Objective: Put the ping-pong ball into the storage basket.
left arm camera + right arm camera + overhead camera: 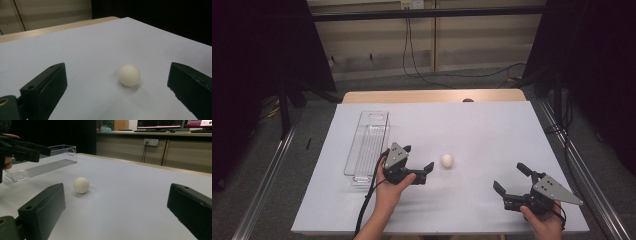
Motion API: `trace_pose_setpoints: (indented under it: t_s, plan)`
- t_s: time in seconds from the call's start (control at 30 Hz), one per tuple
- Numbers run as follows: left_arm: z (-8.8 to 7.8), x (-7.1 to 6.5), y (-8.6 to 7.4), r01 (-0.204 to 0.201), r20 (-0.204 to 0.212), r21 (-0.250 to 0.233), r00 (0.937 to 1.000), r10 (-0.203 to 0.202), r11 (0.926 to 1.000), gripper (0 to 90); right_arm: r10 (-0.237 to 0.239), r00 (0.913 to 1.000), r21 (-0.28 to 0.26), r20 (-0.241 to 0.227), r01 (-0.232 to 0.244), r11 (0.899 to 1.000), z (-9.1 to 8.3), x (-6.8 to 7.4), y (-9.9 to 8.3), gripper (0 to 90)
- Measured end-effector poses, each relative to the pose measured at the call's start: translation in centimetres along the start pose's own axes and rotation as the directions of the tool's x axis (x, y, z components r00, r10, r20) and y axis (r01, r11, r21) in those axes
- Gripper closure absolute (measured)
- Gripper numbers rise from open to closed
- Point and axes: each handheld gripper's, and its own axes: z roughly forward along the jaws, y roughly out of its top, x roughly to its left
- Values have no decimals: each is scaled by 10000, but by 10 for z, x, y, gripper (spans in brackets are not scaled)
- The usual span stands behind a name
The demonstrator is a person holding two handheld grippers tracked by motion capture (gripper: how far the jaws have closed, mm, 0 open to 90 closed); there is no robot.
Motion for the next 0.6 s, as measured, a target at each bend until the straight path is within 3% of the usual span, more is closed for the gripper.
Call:
trace_pose_setpoints:
  t_s: [0.17,0.6]
  plan:
    - [4,-2,-1,115,92,30,9999,-115,9999,27,-33,10000,-29,-12,33,10000,0,0,0,10]
    - [12,-3,0,-168,176,347,9997,162,9993,27,-76,10000,24,-15,76,10000,3,-1,0,10]
